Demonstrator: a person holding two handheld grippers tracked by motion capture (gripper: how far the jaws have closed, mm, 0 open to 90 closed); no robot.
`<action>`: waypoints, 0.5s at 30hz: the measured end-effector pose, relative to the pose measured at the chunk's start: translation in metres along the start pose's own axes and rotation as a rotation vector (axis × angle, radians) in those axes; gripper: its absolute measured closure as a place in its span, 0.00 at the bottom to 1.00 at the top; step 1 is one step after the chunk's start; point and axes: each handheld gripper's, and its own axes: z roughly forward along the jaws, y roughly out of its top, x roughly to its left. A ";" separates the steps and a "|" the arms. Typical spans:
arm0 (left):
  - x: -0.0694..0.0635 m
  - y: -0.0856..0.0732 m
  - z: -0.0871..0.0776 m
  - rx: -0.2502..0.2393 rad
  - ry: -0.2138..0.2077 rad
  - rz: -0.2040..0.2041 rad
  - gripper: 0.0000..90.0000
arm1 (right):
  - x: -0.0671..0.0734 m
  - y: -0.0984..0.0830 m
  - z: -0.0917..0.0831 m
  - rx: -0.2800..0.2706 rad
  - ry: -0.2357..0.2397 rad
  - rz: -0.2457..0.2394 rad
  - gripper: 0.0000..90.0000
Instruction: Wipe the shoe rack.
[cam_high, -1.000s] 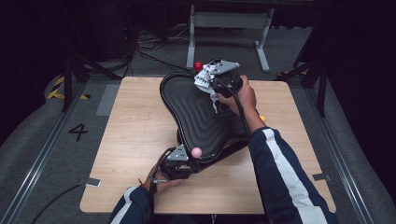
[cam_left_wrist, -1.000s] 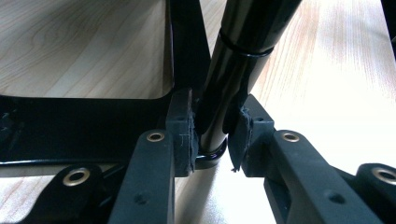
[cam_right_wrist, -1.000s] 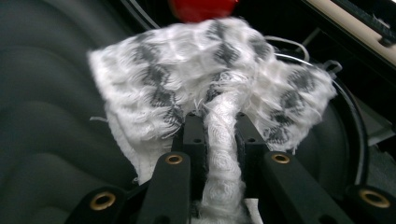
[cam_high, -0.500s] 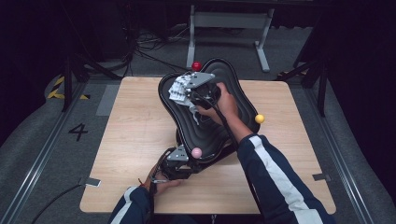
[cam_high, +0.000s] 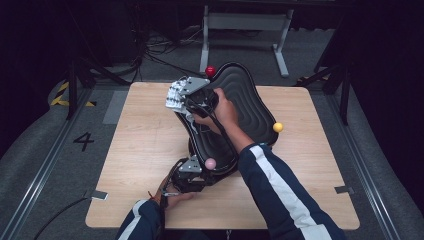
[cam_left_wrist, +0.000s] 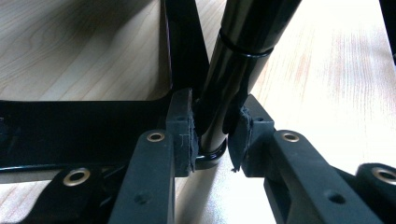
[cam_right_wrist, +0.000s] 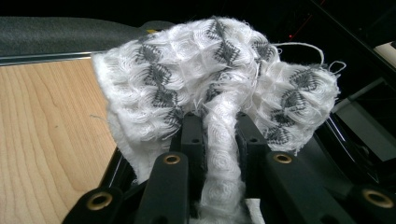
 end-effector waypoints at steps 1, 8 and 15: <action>0.000 0.000 0.000 -0.001 -0.001 0.000 0.79 | -0.002 -0.001 0.000 -0.004 0.001 0.004 0.86; 0.000 0.000 0.000 0.001 0.001 0.000 0.79 | -0.021 -0.015 -0.005 0.015 -0.040 0.034 0.86; 0.000 0.000 0.000 -0.002 -0.002 -0.008 0.79 | -0.060 -0.044 -0.017 0.046 -0.096 0.115 0.86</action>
